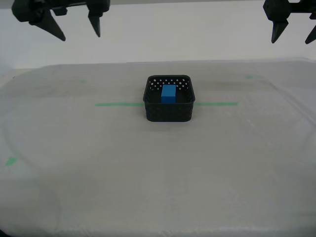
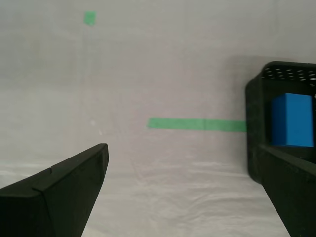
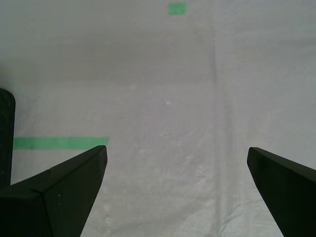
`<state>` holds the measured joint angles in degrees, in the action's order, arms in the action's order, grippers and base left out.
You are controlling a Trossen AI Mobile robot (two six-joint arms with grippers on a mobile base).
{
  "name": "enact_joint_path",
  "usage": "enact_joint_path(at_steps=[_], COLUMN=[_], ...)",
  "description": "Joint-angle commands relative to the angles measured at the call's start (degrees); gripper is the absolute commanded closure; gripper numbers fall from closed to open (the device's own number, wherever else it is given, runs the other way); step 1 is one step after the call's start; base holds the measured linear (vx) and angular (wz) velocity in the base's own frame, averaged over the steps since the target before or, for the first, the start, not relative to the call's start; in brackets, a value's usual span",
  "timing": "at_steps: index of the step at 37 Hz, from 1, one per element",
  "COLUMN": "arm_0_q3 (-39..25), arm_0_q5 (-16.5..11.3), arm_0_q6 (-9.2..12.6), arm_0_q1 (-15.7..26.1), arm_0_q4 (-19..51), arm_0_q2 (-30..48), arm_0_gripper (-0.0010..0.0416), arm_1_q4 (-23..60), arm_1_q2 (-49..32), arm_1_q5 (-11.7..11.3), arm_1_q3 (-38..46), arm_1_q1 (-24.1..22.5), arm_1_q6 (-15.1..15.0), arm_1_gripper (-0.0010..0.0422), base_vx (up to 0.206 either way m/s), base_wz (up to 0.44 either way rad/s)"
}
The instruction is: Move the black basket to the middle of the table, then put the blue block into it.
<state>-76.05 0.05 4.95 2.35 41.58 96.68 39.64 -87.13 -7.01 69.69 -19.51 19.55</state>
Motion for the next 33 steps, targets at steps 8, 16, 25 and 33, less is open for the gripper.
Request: enact_joint_path(at_steps=[8,16,25,33], arm_0_q3=[-0.07,-0.04,-0.04,-0.04], arm_0_q5=[-0.02,-0.02,-0.02,-0.02], arm_0_q6=[-0.04,-0.04,-0.04,-0.04], arm_0_q1=[0.04,0.04,0.04,0.04], arm_0_q4=[-0.07,-0.22,-0.5,-0.63], arm_0_q2=[0.0,0.0,0.0,0.0], arm_0_gripper=[0.0007,0.0007,0.0007,0.0007], arm_1_q4=[-5.53,-8.22,-12.46,-17.25], arm_1_q2=[3.28,3.48,3.04,3.04], arm_1_q5=[1.55,5.05,4.66,1.55], arm_1_q3=[-5.81,-7.72,-8.0,-8.7], arm_1_q1=[6.54,11.82,15.39,15.85], arm_1_q6=[-4.57,-7.72,-11.91,-15.85], arm_1_gripper=[0.0011,0.0011,0.0011,0.0011], base_vx=[0.0,0.0,0.0,0.0], base_wz=[0.0,0.0,0.0,0.0])
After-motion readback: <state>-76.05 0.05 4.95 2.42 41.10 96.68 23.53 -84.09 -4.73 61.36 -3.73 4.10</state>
